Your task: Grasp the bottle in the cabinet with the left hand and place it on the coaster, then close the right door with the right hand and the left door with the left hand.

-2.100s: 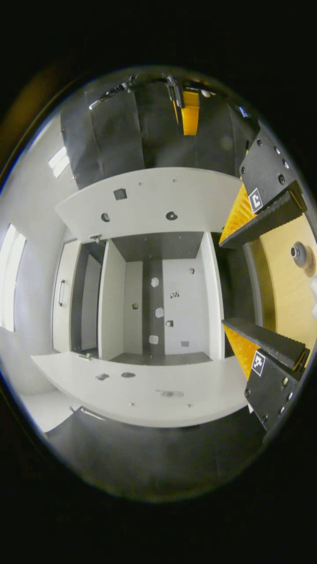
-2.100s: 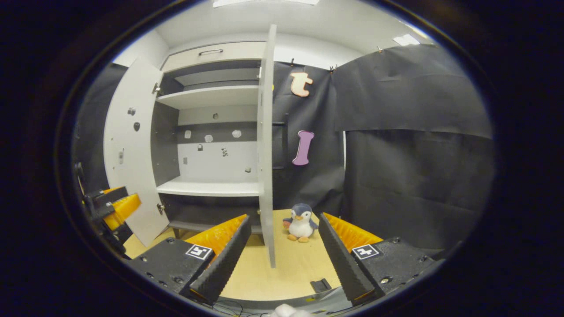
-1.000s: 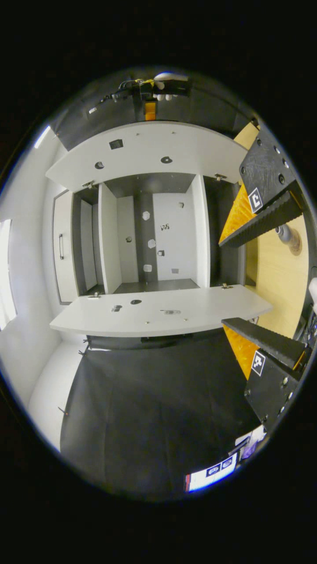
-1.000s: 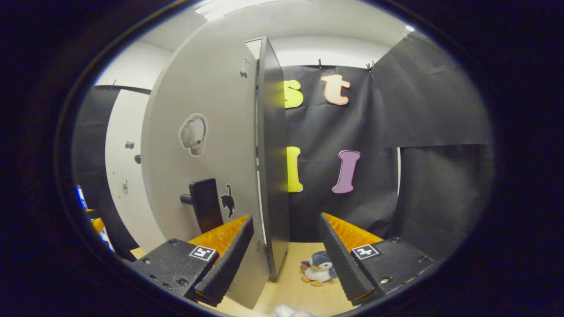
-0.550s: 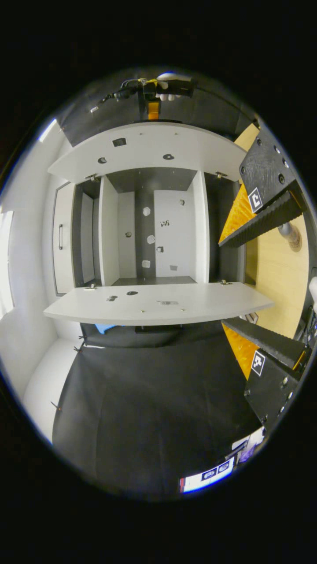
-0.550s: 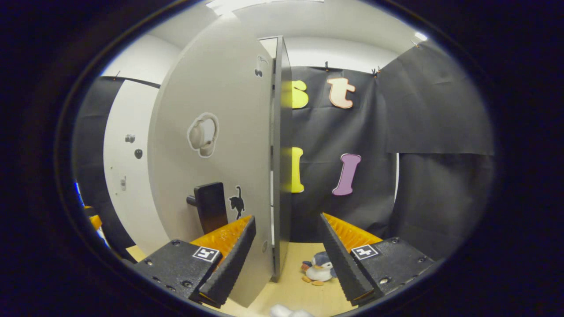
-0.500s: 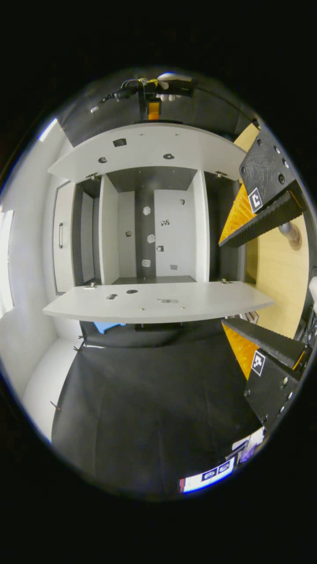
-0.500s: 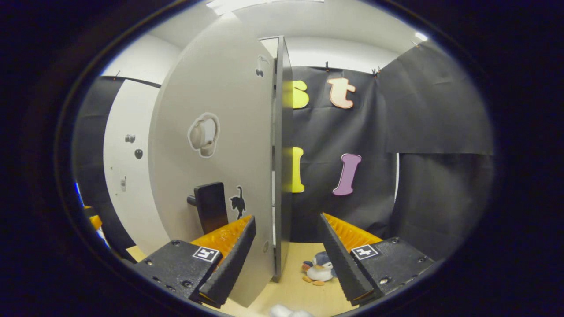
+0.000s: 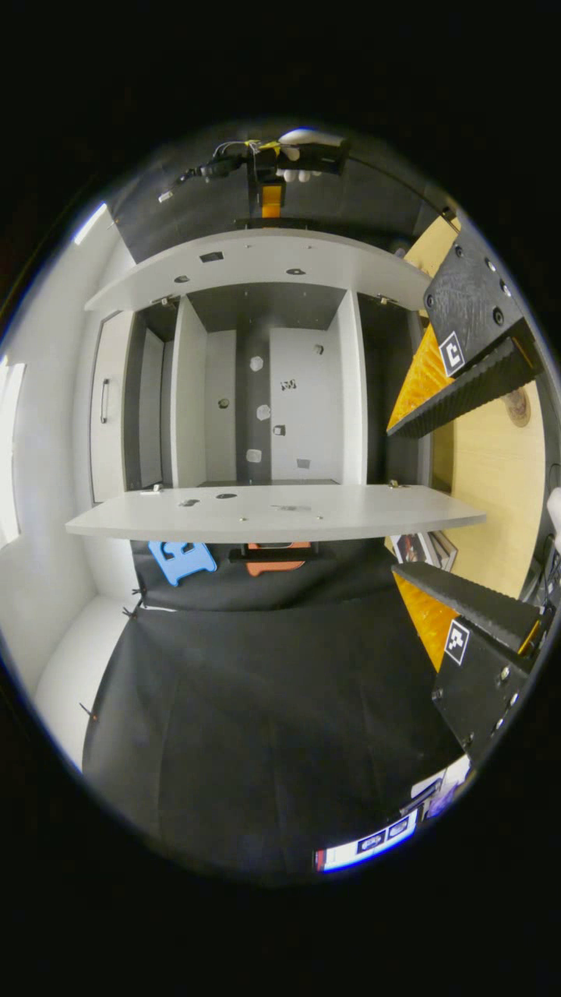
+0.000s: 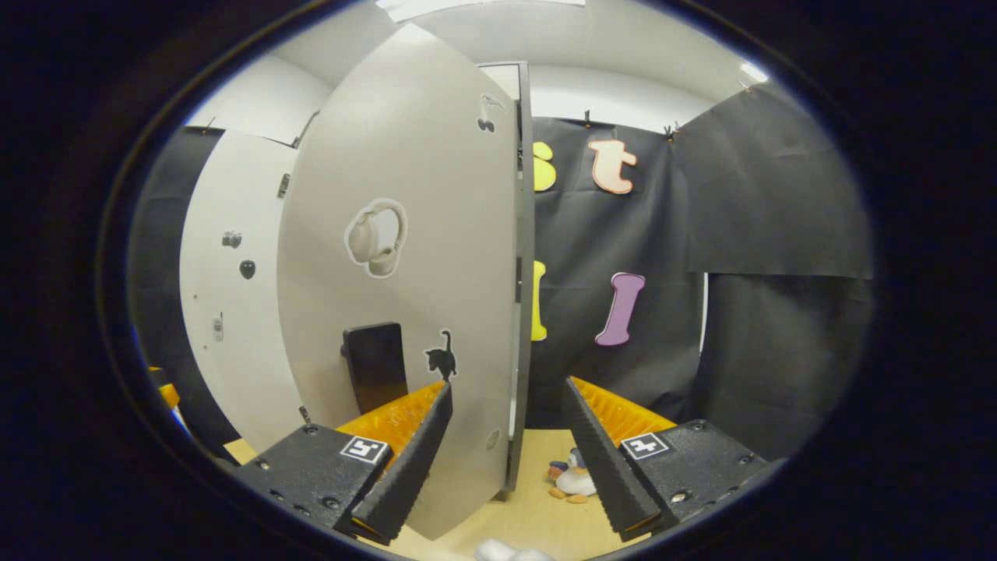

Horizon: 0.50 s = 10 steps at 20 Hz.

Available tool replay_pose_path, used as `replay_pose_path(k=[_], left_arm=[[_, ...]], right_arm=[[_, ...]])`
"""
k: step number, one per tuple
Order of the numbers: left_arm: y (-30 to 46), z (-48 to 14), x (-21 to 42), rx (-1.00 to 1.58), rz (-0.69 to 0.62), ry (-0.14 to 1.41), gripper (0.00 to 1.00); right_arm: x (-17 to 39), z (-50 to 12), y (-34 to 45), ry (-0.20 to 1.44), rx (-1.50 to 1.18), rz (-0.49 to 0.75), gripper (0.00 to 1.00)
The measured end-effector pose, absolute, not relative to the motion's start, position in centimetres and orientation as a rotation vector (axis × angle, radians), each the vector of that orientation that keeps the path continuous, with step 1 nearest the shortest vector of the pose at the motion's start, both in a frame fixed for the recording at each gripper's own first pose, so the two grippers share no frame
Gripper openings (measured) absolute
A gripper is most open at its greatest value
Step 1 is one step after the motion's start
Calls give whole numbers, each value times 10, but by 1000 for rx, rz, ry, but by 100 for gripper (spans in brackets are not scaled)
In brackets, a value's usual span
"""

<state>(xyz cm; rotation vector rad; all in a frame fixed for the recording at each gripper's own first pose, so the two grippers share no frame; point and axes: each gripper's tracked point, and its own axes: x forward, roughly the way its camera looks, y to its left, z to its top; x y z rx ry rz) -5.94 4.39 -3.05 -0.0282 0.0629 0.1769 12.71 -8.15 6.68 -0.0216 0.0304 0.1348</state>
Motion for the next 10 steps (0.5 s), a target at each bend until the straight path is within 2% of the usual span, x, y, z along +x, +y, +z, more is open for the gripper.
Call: replay_pose_path(k=[4, 5, 7, 9, 10], left_arm=[[53, -37, -61, -21, 178, 84, 97], [54, -38, -62, -24, 176, 86, 97], [57, -40, -63, -27, 178, 91, 98], [62, -38, -67, -26, 185, 90, 98], [61, -37, -67, -28, 184, 94, 98]], right_arm=[[132, 65, -59, 34, -37, 156, 94], [134, 64, -52, 39, -37, 165, 89], [133, 62, -36, 33, -28, 197, 94], [129, 55, -19, 45, -29, 235, 92], [126, 53, -13, 46, -36, 242, 96]])
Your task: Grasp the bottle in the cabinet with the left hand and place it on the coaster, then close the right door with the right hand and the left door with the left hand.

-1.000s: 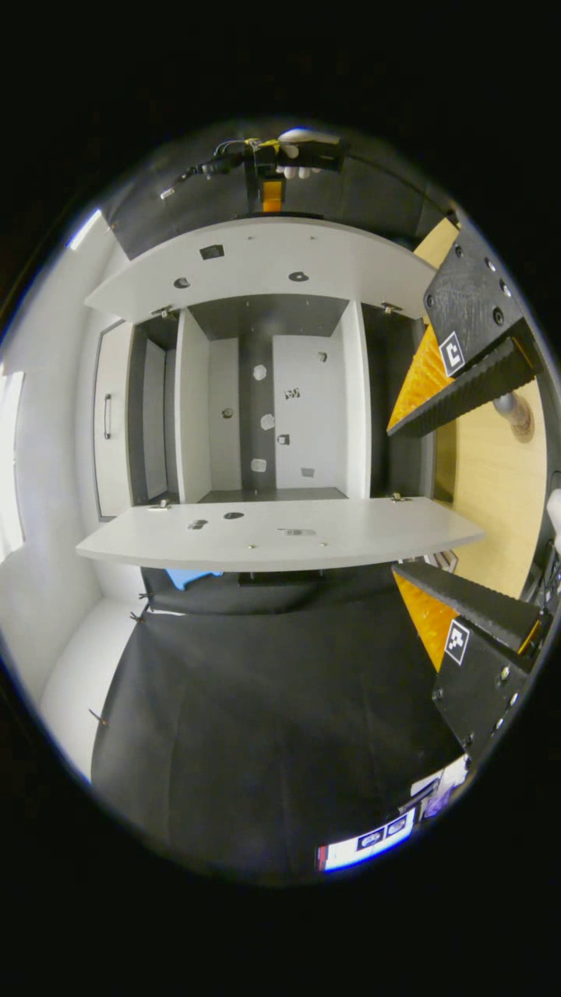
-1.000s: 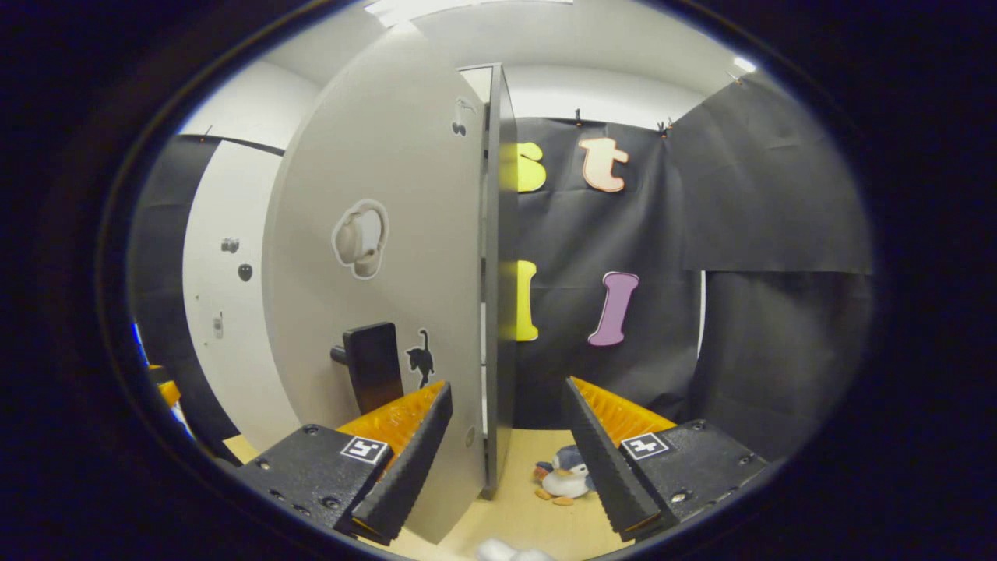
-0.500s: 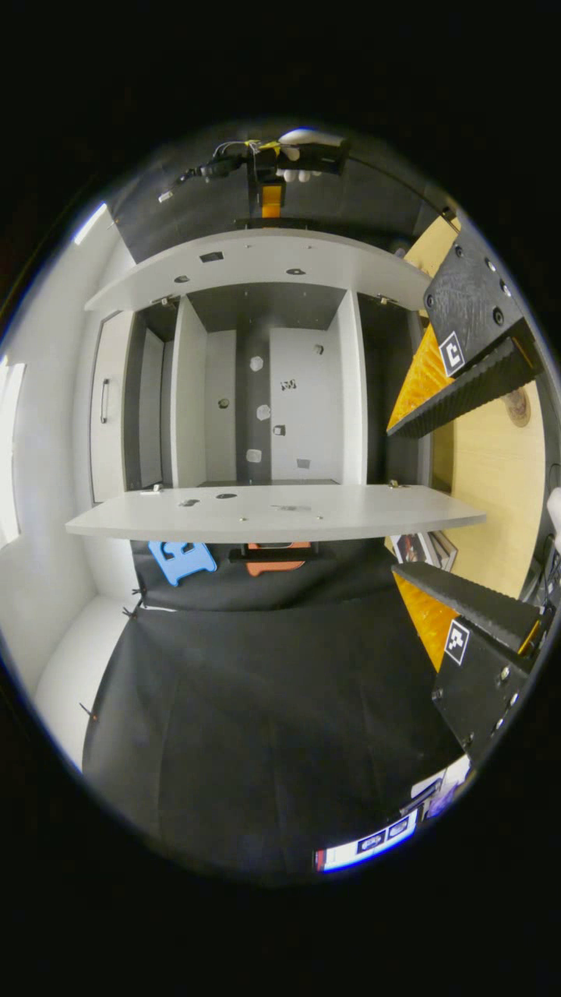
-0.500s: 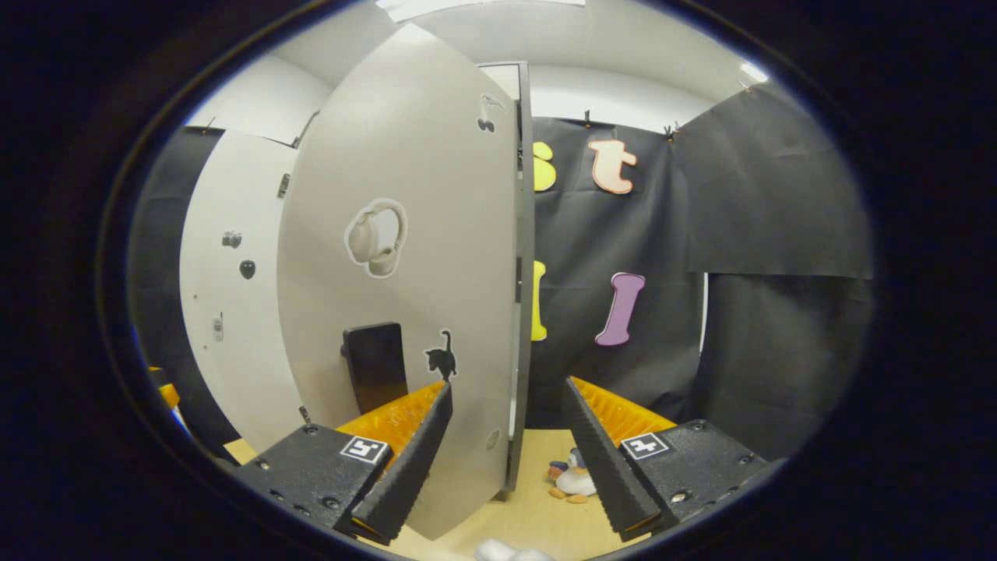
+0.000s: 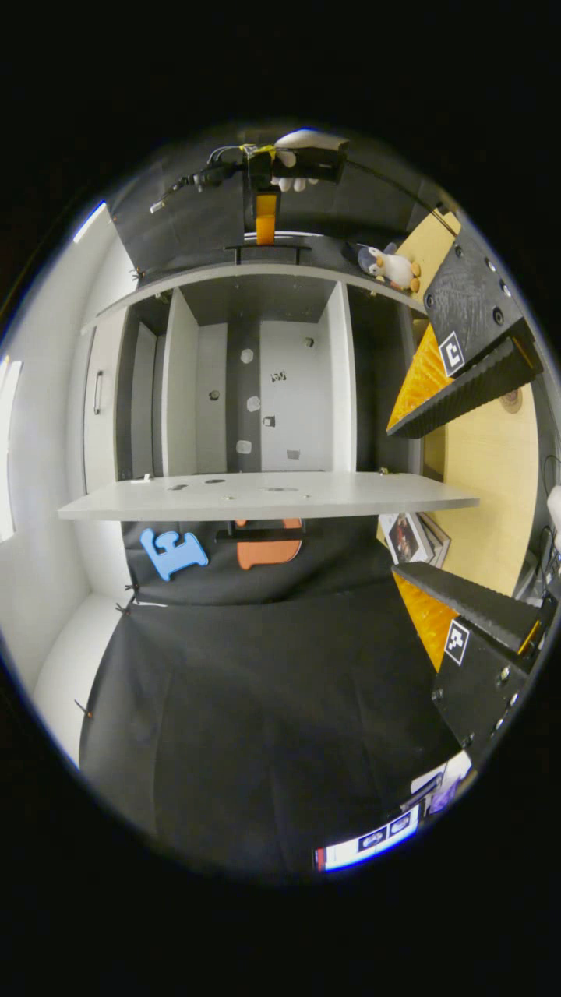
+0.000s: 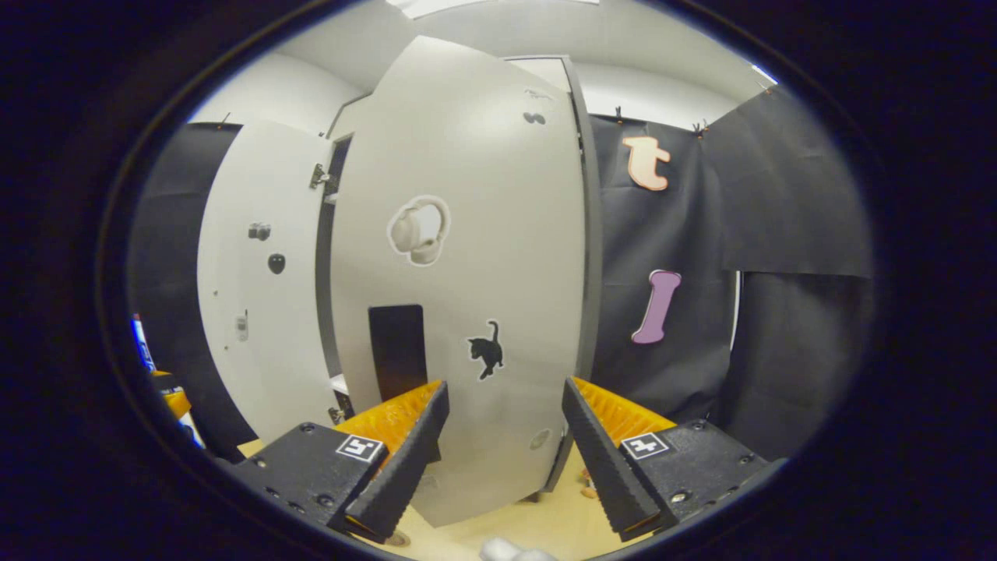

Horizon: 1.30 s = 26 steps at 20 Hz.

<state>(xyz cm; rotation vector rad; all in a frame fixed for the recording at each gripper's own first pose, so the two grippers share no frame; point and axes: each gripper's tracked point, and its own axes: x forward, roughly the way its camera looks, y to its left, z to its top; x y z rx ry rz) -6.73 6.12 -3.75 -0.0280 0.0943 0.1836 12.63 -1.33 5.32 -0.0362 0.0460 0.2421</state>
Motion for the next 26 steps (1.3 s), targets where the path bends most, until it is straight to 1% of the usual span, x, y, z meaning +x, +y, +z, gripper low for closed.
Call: replay_pose_path(k=[3, 6, 10, 14, 17, 18, 20, 26], left_arm=[[64, -35, -66, -27, 181, 91, 97], [73, -35, -62, -21, 176, 86, 98], [88, -30, -54, 4, 185, 75, 98], [118, -23, -40, 14, 209, 65, 97], [147, -19, -22, 21, 224, 64, 98], [158, -18, -17, 23, 232, 67, 96], [180, -12, -4, 22, 246, 59, 98], [234, 6, 44, 71, 277, 43, 97]], right_arm=[[116, 52, -5, 32, -59, 252, 100], [103, 46, 3, 16, -75, 263, 100], [85, 25, 6, 51, -88, 254, 100], [63, -2, 12, 96, -72, 250, 100], [42, -28, 18, 139, -73, 246, 100], [36, -36, 19, 153, -72, 242, 100], [23, -53, 24, 190, -68, 243, 100], [-5, -78, 22, 241, -51, 180, 100]])
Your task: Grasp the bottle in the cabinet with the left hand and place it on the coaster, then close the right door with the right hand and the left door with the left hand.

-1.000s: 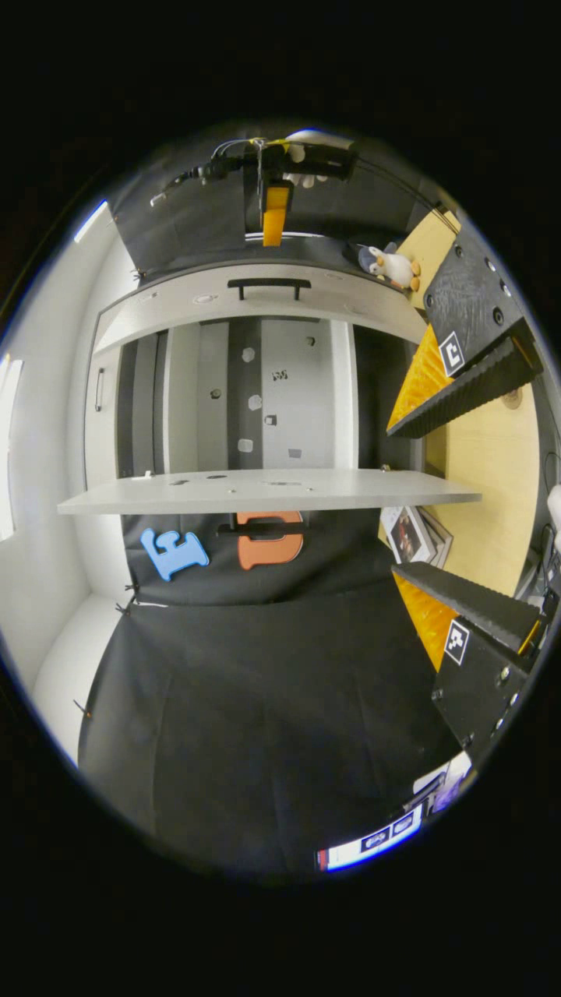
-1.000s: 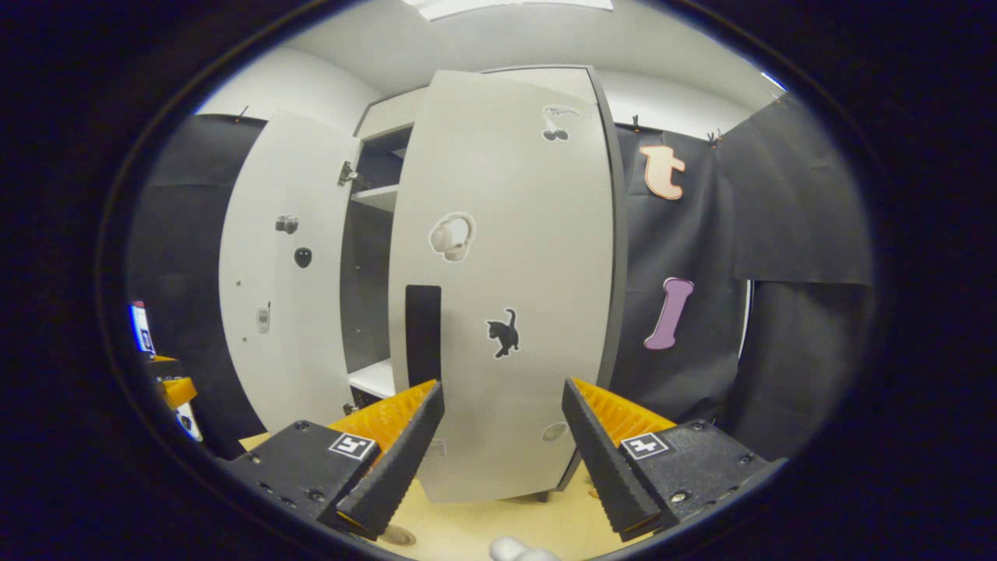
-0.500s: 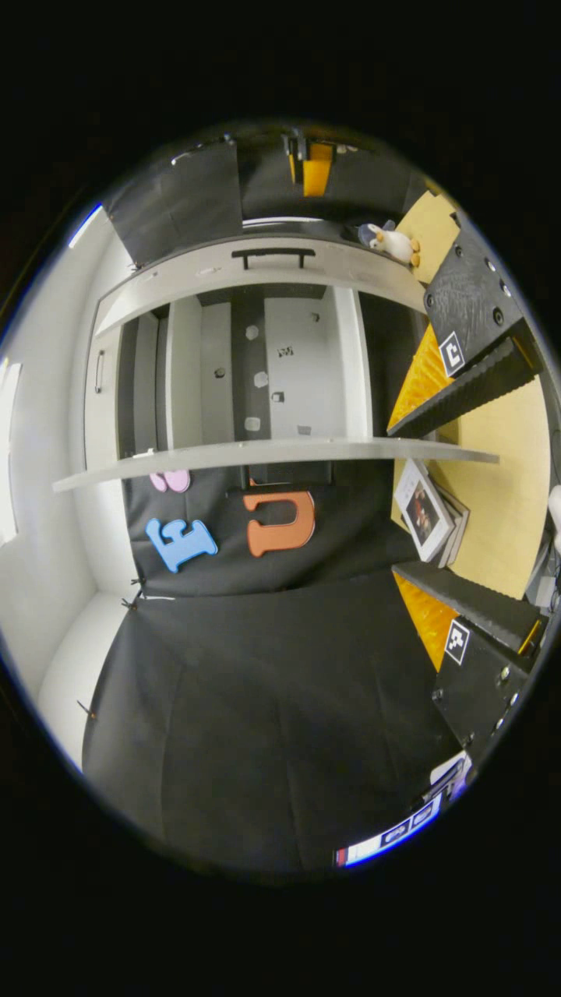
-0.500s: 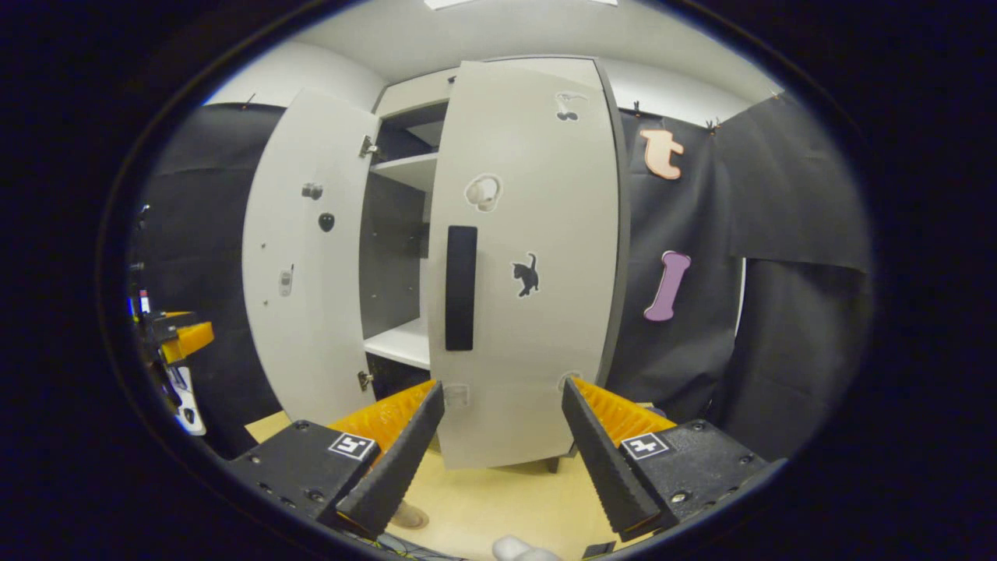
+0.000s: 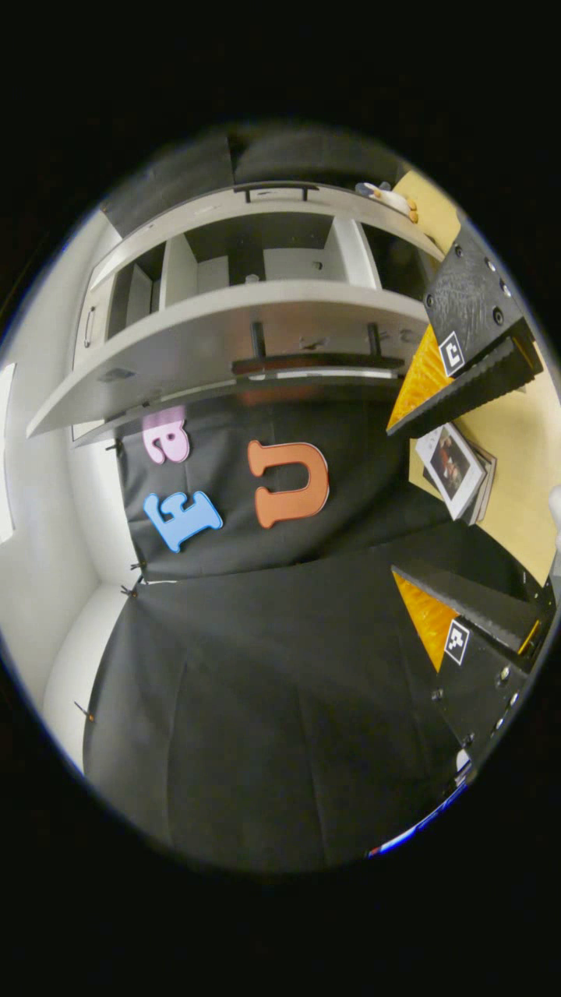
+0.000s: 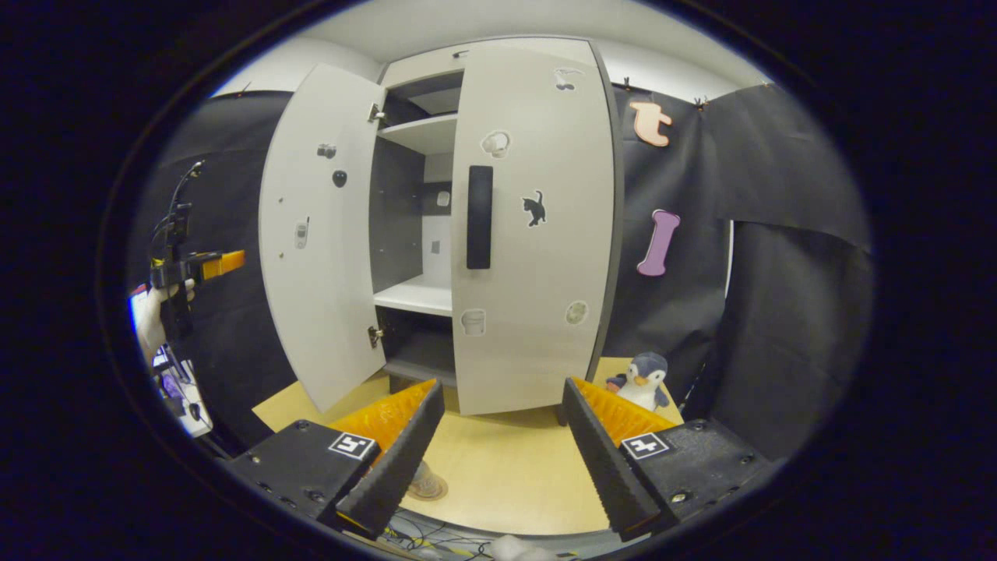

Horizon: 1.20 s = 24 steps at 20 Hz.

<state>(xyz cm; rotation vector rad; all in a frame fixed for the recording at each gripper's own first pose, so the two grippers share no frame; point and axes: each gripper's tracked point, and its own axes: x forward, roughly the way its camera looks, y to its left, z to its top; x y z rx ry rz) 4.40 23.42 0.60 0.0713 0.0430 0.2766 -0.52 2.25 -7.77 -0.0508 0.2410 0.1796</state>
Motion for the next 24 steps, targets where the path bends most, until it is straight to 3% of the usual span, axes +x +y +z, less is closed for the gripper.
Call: replay_pose_path(k=[9, 10, 11, 15, 20, 24], left_arm=[[216, 10, 103, 71, 208, 50, 98], [215, 8, 102, 91, 222, 49, 98], [214, 11, 100, 117, 233, 35, 89], [215, 17, 104, 157, 245, 23, 93], [208, 21, 103, 116, 236, 9, 85], [192, 31, 103, 98, 212, -26, 88]], right_arm=[[-39, -90, 2, 268, -25, 70, 100], [-41, -92, 1, 271, -18, 64, 100], [-42, -92, 0, 274, -12, 61, 100], [-42, -97, -7, 289, 1, 50, 100], [-43, -101, -10, 297, 25, 48, 100], [-44, -100, -14, 295, 28, 47, 100]])
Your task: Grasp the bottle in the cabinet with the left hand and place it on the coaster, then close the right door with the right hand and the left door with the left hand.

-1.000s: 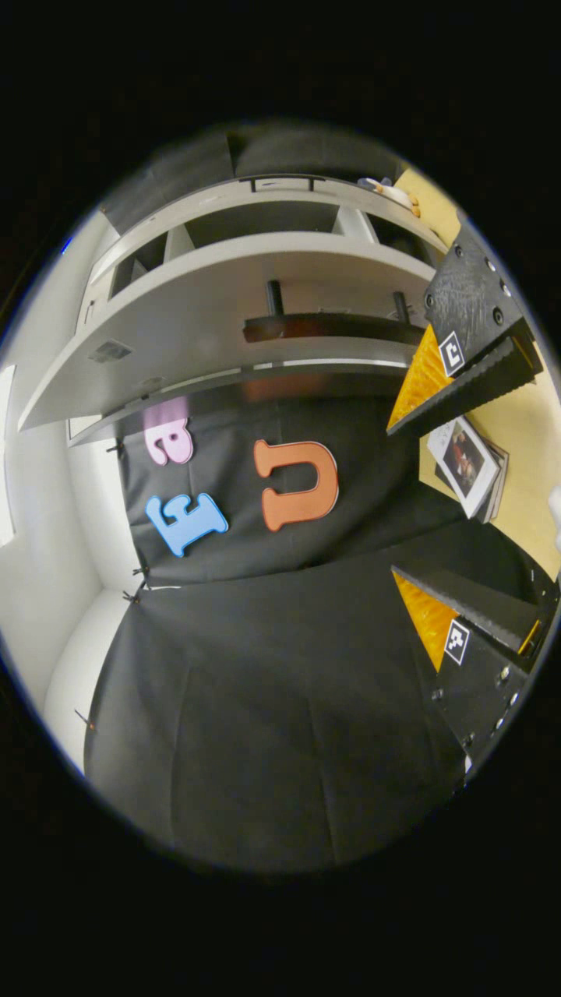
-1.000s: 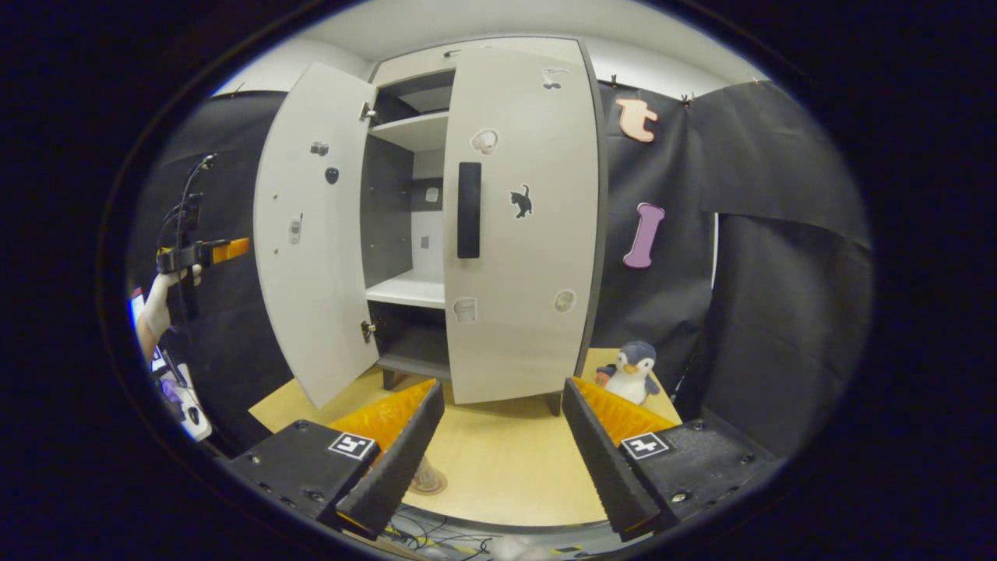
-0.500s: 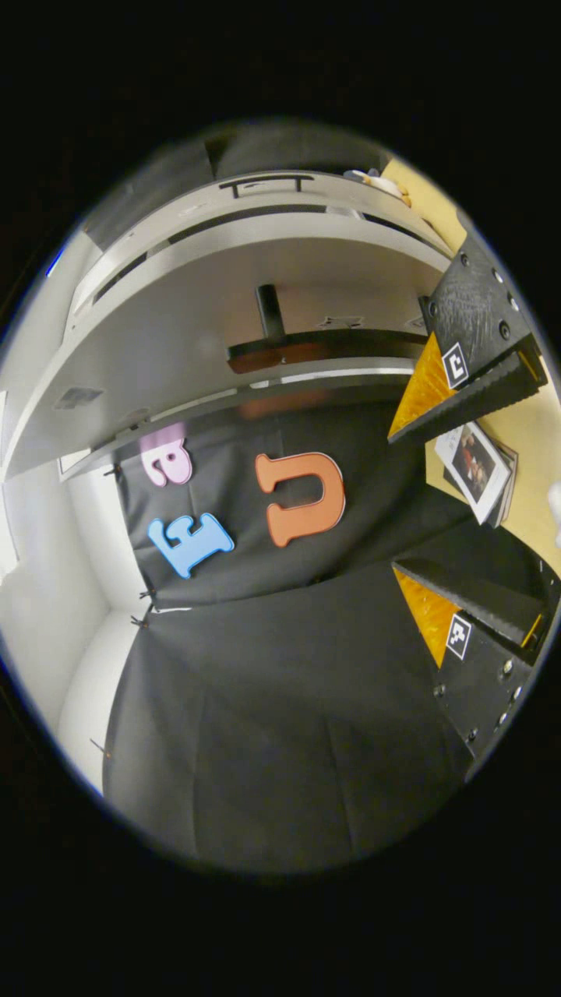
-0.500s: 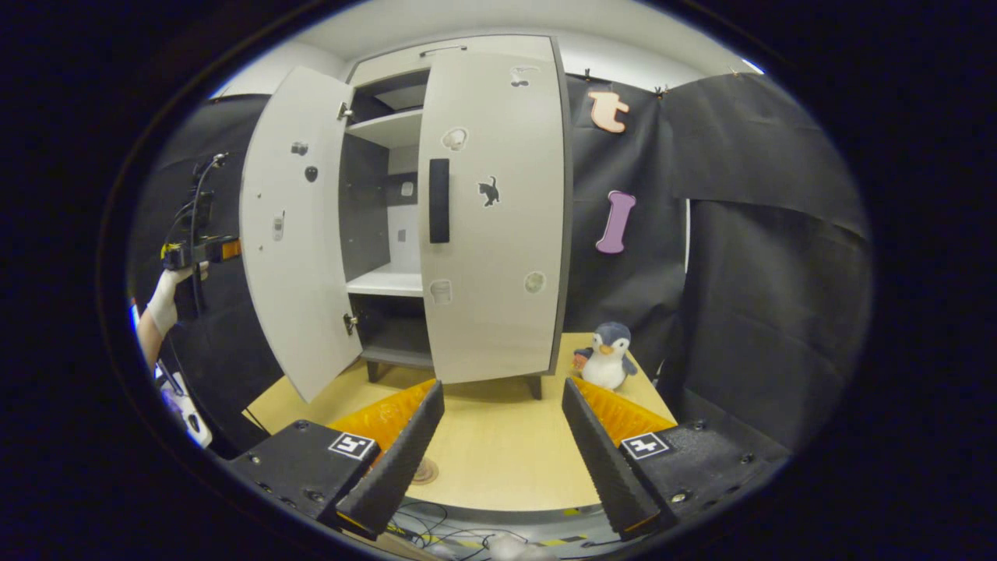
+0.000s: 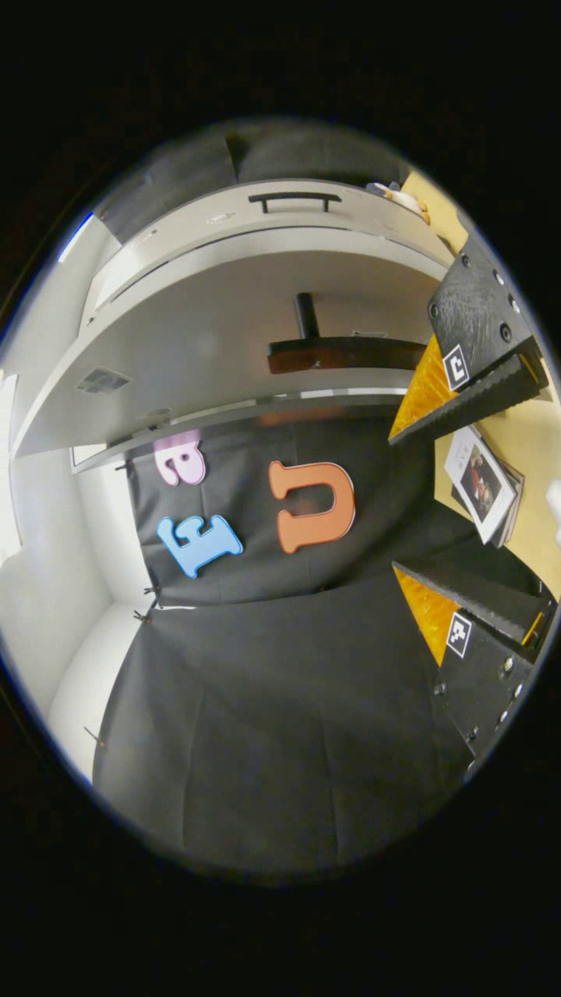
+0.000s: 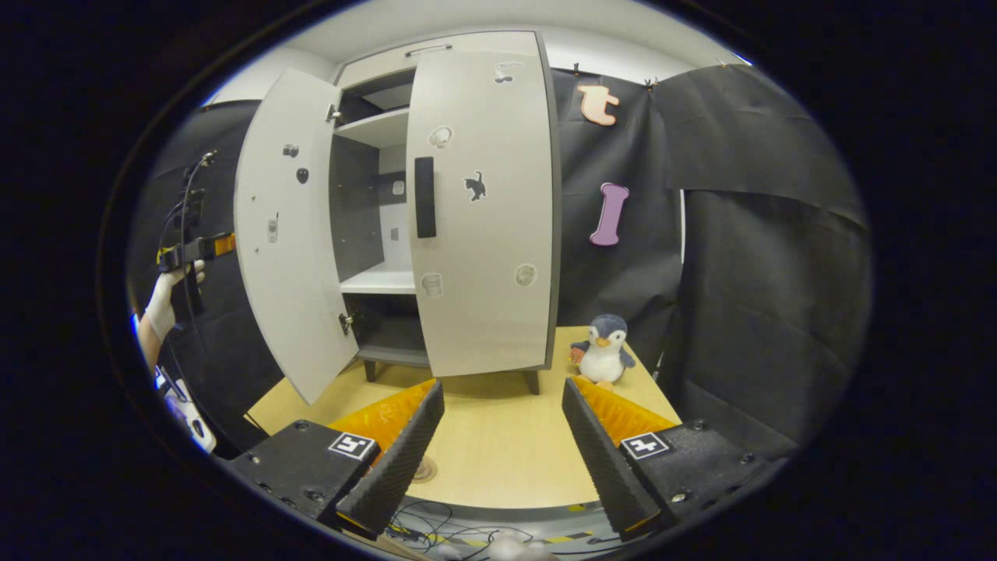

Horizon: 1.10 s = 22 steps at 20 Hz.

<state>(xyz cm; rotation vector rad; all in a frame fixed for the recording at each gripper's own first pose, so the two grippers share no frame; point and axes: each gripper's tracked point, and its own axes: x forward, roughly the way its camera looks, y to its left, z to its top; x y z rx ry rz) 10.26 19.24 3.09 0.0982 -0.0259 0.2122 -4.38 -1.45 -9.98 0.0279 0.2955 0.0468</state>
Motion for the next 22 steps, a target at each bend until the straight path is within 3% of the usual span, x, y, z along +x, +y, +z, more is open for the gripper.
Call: replay_pose_path(k=[16, 18, 22], left_arm=[[49, 29, 133, 116, -26, -19, 89], [29, 26, 135, 111, -64, -9, 97], [2, 22, 127, 102, -106, 7, 97]], right_arm=[[-45, -91, -43, 291, 36, 16, 100], [-44, -88, -48, 287, 41, 5, 100], [-44, -84, -53, 278, 50, -5, 100]])
